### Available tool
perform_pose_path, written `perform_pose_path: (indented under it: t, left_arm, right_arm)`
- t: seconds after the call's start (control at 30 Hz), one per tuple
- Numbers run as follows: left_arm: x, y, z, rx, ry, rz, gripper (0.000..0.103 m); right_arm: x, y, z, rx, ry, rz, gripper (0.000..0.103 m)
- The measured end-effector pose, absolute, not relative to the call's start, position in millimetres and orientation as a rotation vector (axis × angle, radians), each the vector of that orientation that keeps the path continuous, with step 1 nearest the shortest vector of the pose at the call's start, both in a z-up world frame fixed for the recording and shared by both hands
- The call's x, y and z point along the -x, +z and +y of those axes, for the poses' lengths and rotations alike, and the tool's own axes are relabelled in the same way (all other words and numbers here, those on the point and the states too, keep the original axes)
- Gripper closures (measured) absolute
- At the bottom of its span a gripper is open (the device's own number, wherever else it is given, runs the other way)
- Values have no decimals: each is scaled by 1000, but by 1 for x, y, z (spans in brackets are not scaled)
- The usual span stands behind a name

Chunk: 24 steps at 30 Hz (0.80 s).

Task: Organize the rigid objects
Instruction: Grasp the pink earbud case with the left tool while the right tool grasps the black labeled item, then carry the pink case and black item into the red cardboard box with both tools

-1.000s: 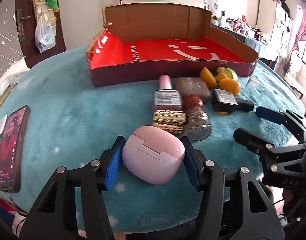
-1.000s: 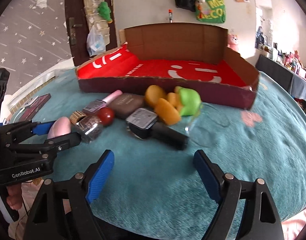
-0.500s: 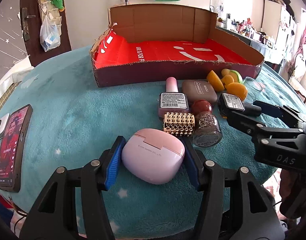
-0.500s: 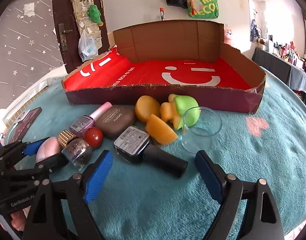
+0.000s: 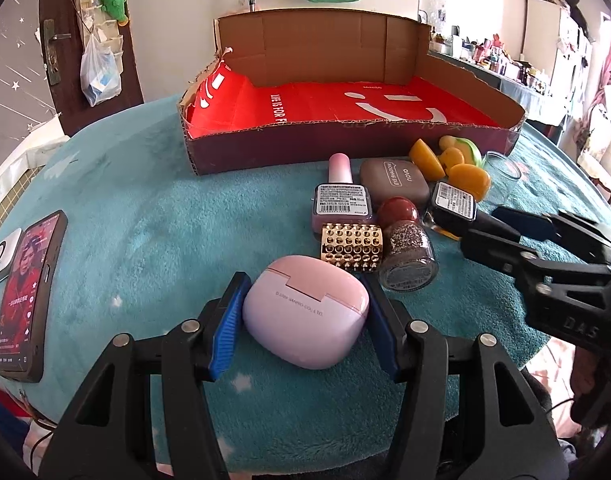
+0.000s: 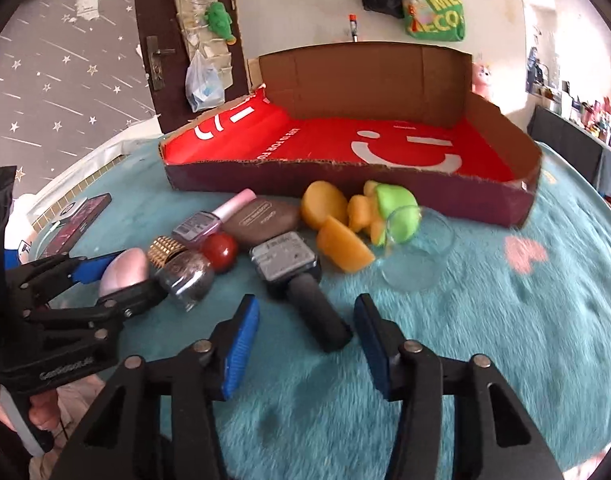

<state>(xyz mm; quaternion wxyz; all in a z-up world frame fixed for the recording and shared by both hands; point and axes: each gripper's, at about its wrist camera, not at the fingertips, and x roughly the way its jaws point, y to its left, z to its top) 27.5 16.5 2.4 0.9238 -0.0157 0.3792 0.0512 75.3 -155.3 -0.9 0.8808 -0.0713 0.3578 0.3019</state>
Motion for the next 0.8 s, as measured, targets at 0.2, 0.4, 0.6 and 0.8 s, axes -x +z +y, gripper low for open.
perform_pose_path:
  t: [0.2, 0.4, 0.6, 0.8]
  left_arm:
    - [-27, 2, 15, 38, 113, 771, 49]
    - [-21, 12, 8, -12, 123, 726, 50]
    - [-23, 34, 7, -35, 115, 672, 50]
    - [-32, 47, 14, 4, 94, 646, 50]
  right_arm:
    - [-85, -6, -133, 234, 653, 701, 60]
    - [-78, 1, -140, 214, 671, 704, 65]
    - [-71, 30, -150, 174, 701, 657, 65]
    - [-76, 43, -151, 145, 727, 667, 65]
